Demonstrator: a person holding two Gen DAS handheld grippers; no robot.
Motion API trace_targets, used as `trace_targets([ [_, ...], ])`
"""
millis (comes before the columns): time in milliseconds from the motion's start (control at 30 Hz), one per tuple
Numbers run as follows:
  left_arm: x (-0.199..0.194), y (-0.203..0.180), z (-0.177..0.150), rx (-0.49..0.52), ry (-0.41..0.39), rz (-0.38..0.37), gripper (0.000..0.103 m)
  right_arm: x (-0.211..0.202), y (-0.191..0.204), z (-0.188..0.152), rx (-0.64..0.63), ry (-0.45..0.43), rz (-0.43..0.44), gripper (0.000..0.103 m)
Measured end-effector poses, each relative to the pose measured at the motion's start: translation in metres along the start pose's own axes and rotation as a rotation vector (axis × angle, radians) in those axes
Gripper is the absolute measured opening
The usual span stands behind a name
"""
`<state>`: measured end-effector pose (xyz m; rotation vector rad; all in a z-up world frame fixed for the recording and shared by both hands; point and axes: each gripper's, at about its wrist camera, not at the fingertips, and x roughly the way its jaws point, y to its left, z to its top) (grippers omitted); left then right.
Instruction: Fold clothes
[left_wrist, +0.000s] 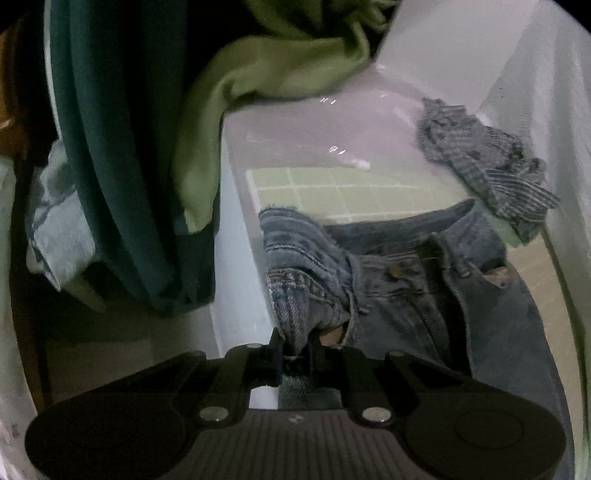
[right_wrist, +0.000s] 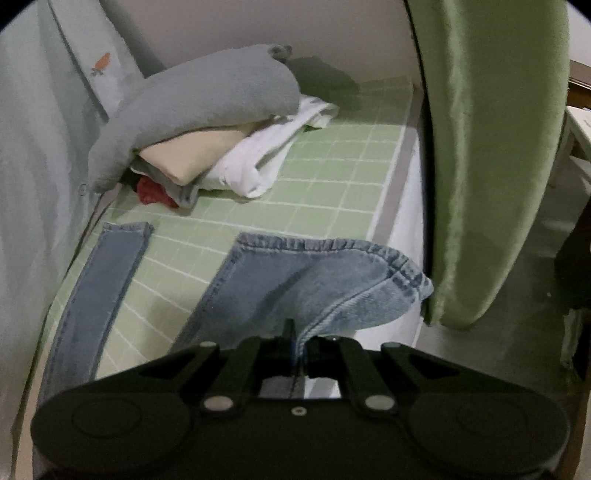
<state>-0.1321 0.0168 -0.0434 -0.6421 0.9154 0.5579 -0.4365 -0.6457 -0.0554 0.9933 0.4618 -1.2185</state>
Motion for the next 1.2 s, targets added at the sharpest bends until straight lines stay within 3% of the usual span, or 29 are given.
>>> trace_targets([
  [333,-0.042,-0.07,0.023,0.046,-0.145,-0.166,0.013,0.003,0.062,0.03,0.029,-0.075,0.211,0.004],
  [567,-0.042,-0.126,0.034,0.07,-0.198,-0.224,0.013,0.009,0.128,0.059,-0.01,-0.158,0.32,0.004],
  [800,-0.016,-0.172,0.04,0.073,-0.194,-0.215,0.013,0.038,0.177,0.071,-0.001,-0.152,0.292,0.004],
  [1033,0.043,-0.248,0.058,0.067,-0.166,-0.187,0.013,0.119,0.286,0.085,-0.112,-0.082,0.228,0.004],
  [1133,0.072,-0.292,0.067,0.16,-0.136,-0.155,0.026,0.168,0.342,0.089,-0.17,-0.008,0.229,0.007],
  [1200,0.074,-0.303,0.067,0.183,-0.143,-0.162,0.034,0.197,0.373,0.09,-0.202,0.046,0.236,0.022],
])
